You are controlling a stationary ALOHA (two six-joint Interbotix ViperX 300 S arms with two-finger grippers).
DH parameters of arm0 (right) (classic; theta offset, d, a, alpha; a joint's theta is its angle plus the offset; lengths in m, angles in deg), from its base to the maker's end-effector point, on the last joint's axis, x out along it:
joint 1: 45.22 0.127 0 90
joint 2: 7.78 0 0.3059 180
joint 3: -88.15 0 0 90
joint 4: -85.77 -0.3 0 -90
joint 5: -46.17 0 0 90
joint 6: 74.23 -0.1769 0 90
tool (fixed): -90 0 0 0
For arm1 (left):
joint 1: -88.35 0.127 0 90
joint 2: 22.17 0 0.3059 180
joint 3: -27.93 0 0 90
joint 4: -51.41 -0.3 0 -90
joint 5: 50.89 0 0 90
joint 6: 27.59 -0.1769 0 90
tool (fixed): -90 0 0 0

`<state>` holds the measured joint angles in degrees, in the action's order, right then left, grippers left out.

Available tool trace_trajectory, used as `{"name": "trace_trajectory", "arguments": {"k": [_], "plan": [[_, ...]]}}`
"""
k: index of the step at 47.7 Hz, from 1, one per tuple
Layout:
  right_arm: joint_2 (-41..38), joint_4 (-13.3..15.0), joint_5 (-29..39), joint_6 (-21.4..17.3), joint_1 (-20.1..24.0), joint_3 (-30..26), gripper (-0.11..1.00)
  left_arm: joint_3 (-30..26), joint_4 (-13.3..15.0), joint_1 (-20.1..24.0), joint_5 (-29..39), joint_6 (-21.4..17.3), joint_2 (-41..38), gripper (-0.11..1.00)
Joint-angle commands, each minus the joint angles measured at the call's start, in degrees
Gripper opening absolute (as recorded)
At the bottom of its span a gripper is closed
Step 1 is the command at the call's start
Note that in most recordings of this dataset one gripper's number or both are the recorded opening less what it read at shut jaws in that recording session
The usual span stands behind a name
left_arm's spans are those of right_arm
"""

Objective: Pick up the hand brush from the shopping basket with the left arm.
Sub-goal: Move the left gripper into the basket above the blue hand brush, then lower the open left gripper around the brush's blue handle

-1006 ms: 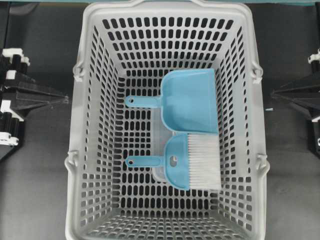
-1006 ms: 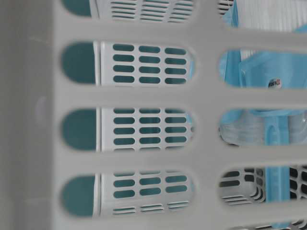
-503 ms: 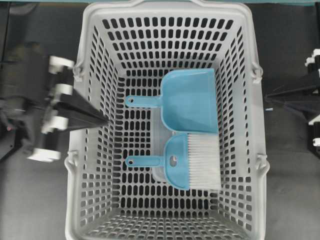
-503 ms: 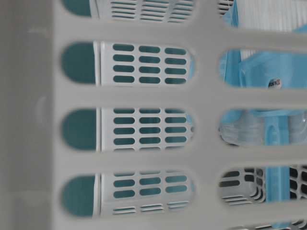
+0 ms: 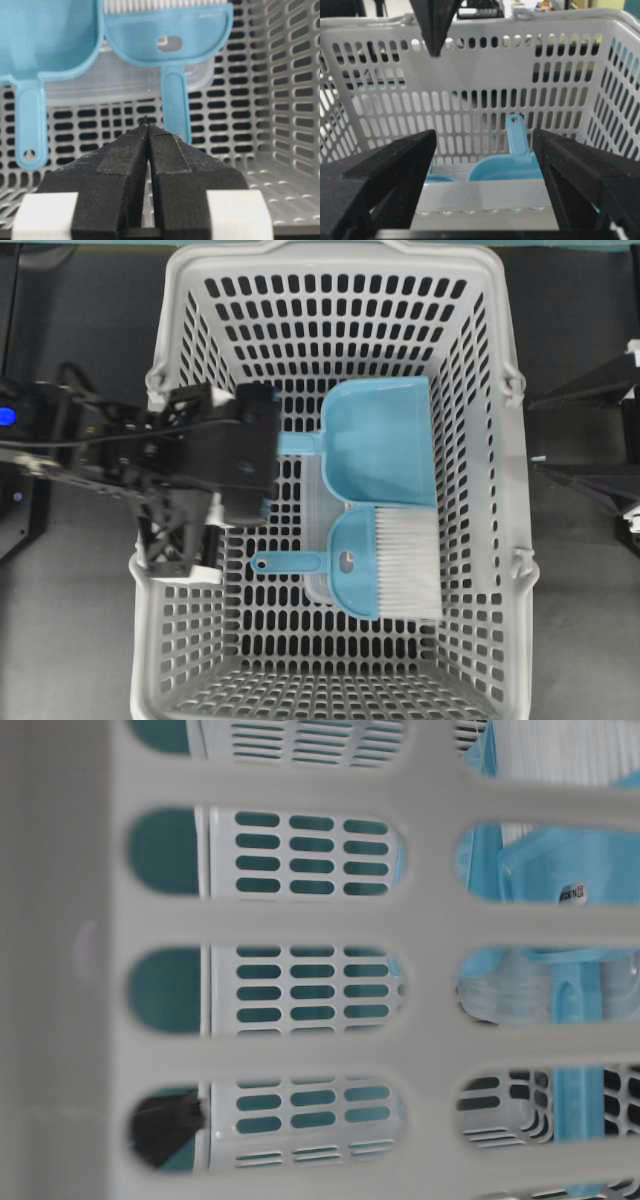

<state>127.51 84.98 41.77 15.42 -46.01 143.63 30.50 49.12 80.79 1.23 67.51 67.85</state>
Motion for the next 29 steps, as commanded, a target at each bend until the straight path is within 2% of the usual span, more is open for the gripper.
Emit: {"name": "trace_trajectory", "arguments": {"k": [1, 4, 10, 13, 17, 21, 29], "plan": [[-0.2, -0.3, -0.3, -0.1, -0.1, -1.3, 0.75, -2.3, -0.2, -0.5, 0.4, 0.4, -0.6, 0.02], [-0.1, -0.3, -0.3, 0.0, -0.1, -1.3, 0.75, -2.4, -0.3, -1.1, 0.9, 0.6, -1.4, 0.12], [0.0, -0.2, -0.3, 0.0, -0.1, -1.3, 0.75, -3.1, -0.2, -2.6, 2.4, 2.3, -3.9, 0.48], [-0.1, -0.2, -0.3, 0.0, -0.1, -1.3, 0.75, -3.5, -0.2, -3.2, 2.9, 4.8, -5.3, 0.68], [0.0, -0.2, -0.3, 0.0, -0.1, -1.3, 0.74, -4.1, -0.2, -3.7, 2.9, 8.3, -7.3, 0.85], [-0.1, -0.3, -0.3, 0.0, -0.1, -1.2, 0.74, -4.7, -0.2, -4.0, 2.9, 10.8, -9.6, 0.91], [0.0, -0.3, -0.4, 0.0, -0.1, -1.2, 0.74, -5.4, -0.2, -4.2, 3.0, 10.8, -12.9, 0.91]]}}
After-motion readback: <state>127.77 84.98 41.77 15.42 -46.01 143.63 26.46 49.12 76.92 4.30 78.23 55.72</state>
